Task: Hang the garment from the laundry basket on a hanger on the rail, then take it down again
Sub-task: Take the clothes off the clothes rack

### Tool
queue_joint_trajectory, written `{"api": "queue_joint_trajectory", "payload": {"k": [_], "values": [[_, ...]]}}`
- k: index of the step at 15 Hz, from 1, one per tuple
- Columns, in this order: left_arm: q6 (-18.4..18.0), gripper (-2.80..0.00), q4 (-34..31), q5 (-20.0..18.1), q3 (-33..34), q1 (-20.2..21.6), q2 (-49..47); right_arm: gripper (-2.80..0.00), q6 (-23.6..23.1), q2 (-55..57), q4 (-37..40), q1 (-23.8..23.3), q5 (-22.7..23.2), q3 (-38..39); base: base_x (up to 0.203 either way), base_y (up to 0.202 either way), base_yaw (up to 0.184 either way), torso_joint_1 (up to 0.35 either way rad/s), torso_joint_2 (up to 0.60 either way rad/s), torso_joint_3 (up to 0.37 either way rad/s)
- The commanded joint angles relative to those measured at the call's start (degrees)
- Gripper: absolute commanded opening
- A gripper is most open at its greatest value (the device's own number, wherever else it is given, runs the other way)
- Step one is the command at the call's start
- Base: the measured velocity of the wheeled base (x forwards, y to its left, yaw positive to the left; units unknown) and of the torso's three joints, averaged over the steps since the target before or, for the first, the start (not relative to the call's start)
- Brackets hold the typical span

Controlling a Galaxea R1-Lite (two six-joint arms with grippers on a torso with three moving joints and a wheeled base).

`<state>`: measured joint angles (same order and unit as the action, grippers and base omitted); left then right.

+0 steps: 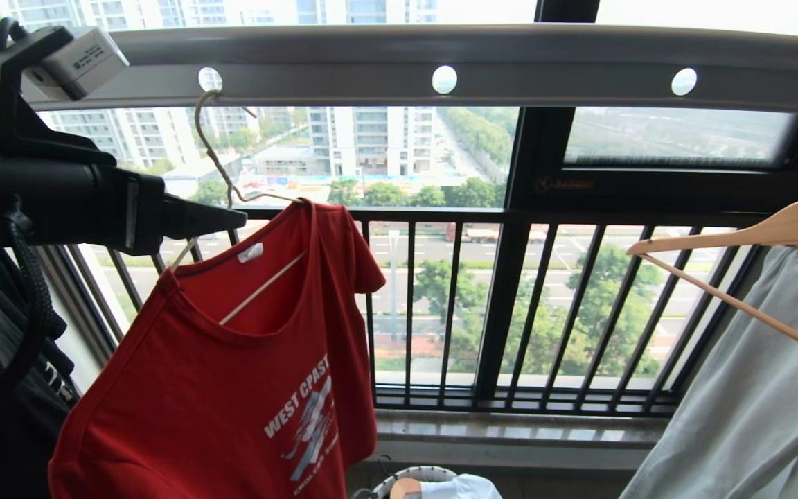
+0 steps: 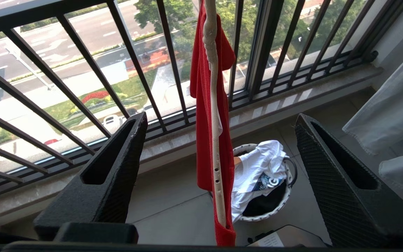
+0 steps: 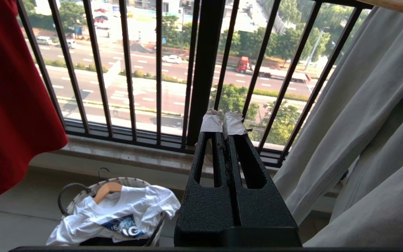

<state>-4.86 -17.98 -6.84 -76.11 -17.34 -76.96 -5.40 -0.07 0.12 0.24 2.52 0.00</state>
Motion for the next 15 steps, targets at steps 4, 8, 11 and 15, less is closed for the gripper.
{"api": "queue_joint_trajectory", "payload": {"k": [4, 8, 11, 15], "values": [[0.22, 0.00, 10.19, 2.22, 1.99, -0.50, -5.28, -2.80, -0.05, -0.01, -0.03, 0.02, 0.03, 0.00, 0.000, 0.000, 0.000, 0.000, 0.00, 0.000], [0.23, -2.80, 10.42, 2.36, 2.31, -0.50, -6.36, -2.80, -0.05, -0.01, 0.06, 0.02, 0.03, 0.00, 0.000, 0.000, 0.000, 0.000, 0.00, 0.000], [0.29, -2.80, 10.57, 2.36, 3.84, -0.50, -6.36, -2.80, -0.05, -0.01, -0.03, 0.02, 0.03, 0.00, 0.000, 0.000, 0.000, 0.000, 0.00, 0.000], [0.09, -2.80, 16.58, 2.44, 5.87, -0.50, -6.61, -2.80, -0.05, -0.01, -0.01, 0.02, 0.03, 0.00, 0.000, 0.000, 0.000, 0.000, 0.00, 0.000]]}}
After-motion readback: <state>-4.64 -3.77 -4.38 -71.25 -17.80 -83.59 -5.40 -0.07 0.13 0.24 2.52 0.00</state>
